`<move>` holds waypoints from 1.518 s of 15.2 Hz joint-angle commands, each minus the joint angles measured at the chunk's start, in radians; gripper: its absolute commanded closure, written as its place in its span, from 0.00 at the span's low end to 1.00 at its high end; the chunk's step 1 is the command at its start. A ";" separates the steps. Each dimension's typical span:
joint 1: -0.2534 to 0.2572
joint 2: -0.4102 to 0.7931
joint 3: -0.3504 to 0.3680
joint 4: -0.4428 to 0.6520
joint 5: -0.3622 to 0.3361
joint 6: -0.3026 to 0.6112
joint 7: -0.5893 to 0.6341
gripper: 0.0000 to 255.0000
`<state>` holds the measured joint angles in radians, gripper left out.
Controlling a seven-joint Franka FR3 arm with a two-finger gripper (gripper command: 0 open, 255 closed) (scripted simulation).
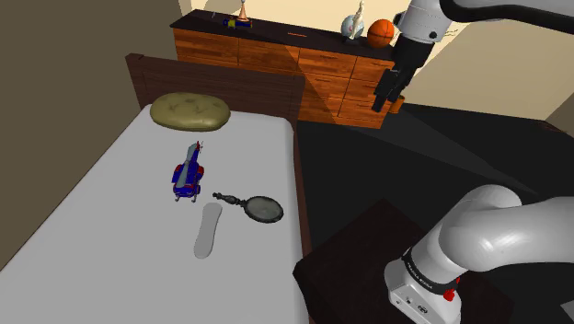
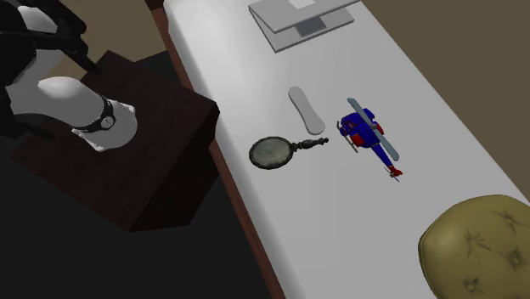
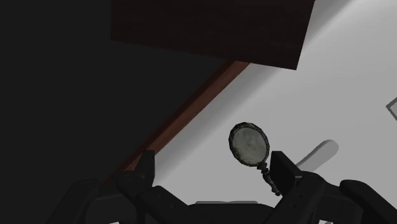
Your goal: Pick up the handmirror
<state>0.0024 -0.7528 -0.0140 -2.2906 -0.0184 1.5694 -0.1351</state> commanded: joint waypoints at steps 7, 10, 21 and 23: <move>0.035 0.121 0.028 -0.074 0.017 0.188 -0.014 0.00; 0.053 0.197 0.043 -0.095 0.024 0.280 -0.021 0.00; 0.108 0.539 0.102 -0.076 0.029 0.590 -0.040 0.00; 0.116 0.608 0.113 -0.056 0.024 0.638 -0.041 0.00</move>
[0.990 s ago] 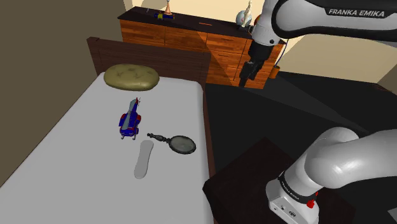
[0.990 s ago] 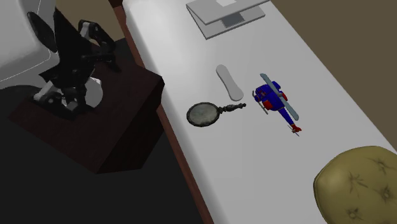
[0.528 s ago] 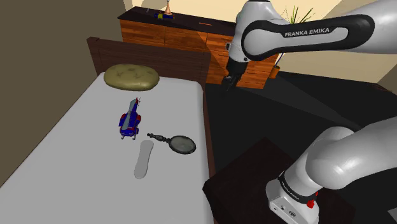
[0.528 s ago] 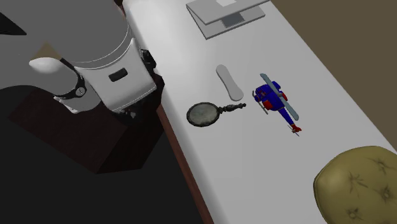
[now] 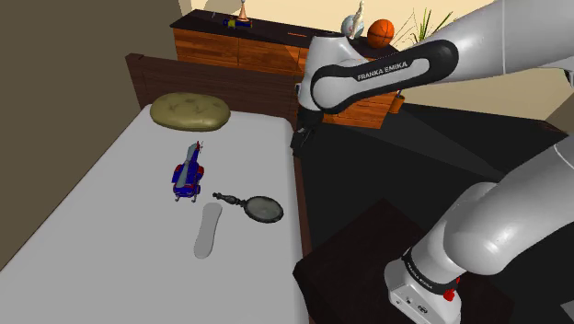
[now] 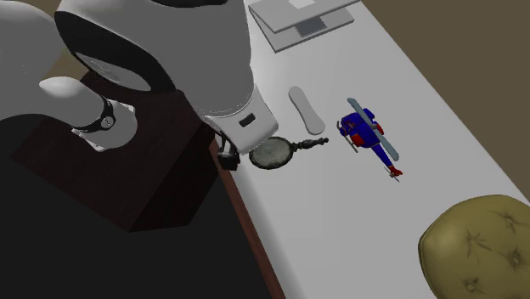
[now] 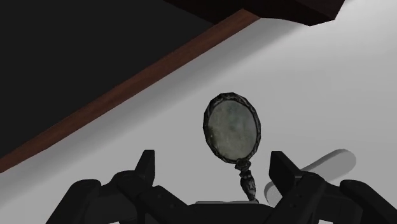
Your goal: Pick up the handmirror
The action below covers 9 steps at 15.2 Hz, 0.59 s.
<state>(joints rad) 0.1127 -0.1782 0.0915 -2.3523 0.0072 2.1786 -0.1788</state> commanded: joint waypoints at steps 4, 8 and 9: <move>0.023 0.177 0.028 0.057 -0.020 0.114 0.005 0.00; 0.043 0.323 0.045 0.127 -0.048 0.183 0.012 0.00; 0.049 0.360 0.048 0.147 -0.056 0.198 0.015 0.00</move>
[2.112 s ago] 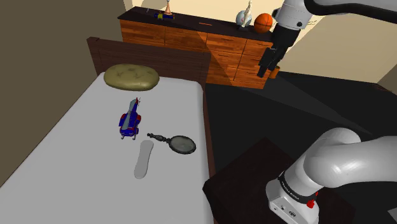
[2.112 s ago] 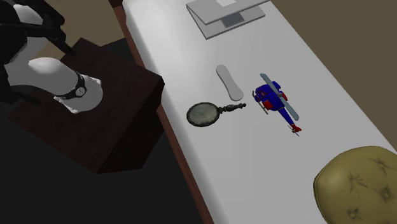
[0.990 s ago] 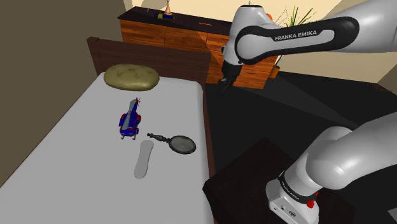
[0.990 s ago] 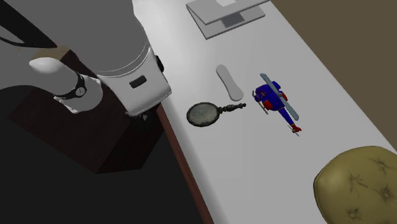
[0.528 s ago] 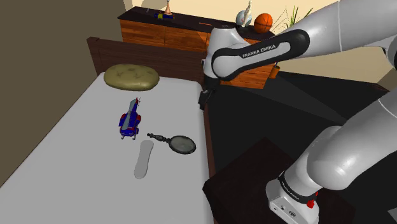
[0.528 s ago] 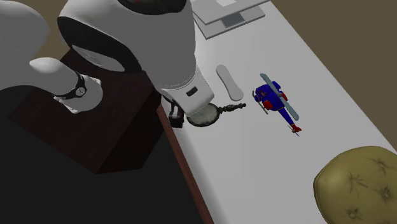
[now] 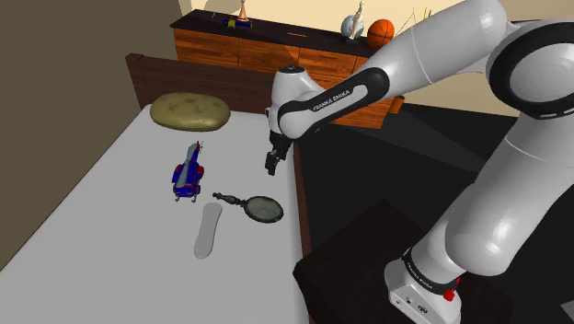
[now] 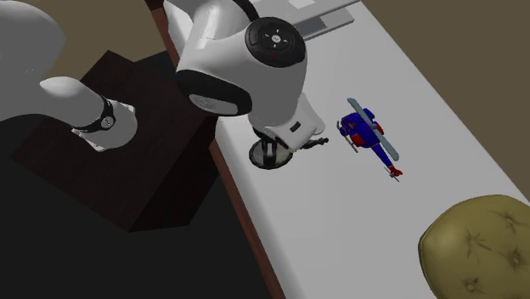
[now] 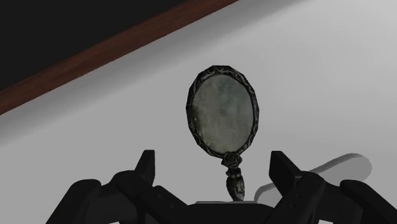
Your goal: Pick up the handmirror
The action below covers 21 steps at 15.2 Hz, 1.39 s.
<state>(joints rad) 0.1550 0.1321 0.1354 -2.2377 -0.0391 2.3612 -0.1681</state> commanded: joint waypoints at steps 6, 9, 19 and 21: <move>0.049 0.270 0.012 0.175 -0.063 0.082 0.018 0.00; 0.075 0.380 0.012 0.260 -0.087 0.101 0.021 0.00; 0.130 0.622 0.001 0.452 -0.130 0.142 0.023 0.00; 0.133 0.645 -0.002 0.461 -0.133 0.157 0.025 0.00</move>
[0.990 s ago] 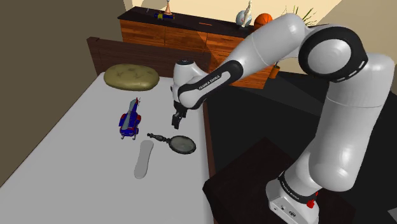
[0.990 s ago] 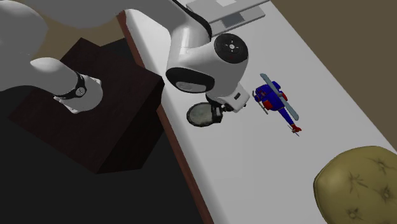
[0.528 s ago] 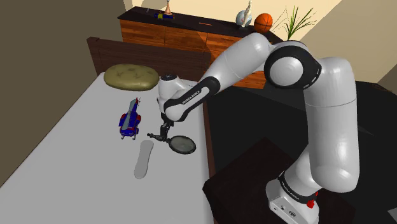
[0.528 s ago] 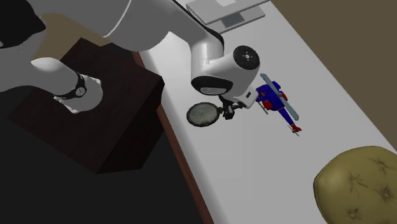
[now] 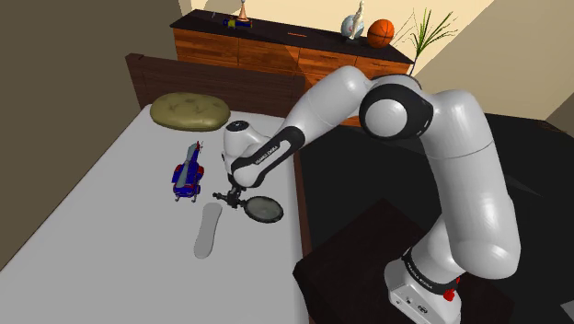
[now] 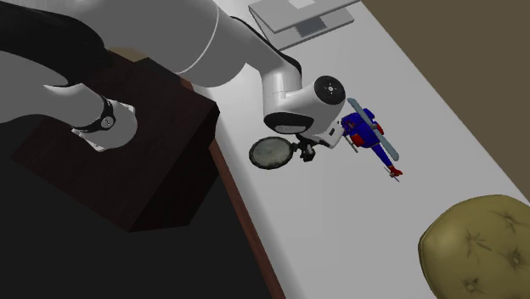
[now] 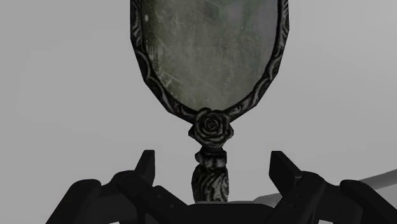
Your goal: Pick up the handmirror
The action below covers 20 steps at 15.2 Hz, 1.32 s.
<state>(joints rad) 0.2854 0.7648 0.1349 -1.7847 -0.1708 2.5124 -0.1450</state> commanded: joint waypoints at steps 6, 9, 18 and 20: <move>0.004 0.030 -0.004 0.013 -0.004 0.017 0.003 1.00; 0.004 0.030 -0.004 0.013 -0.004 0.017 0.003 1.00; -0.003 -0.026 0.005 -0.006 0.004 -0.020 -0.002 1.00; -0.005 -0.049 0.008 -0.013 0.007 -0.035 -0.004 1.00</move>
<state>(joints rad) 0.2824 0.7316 0.1410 -1.7889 -0.1652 2.4837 -0.1477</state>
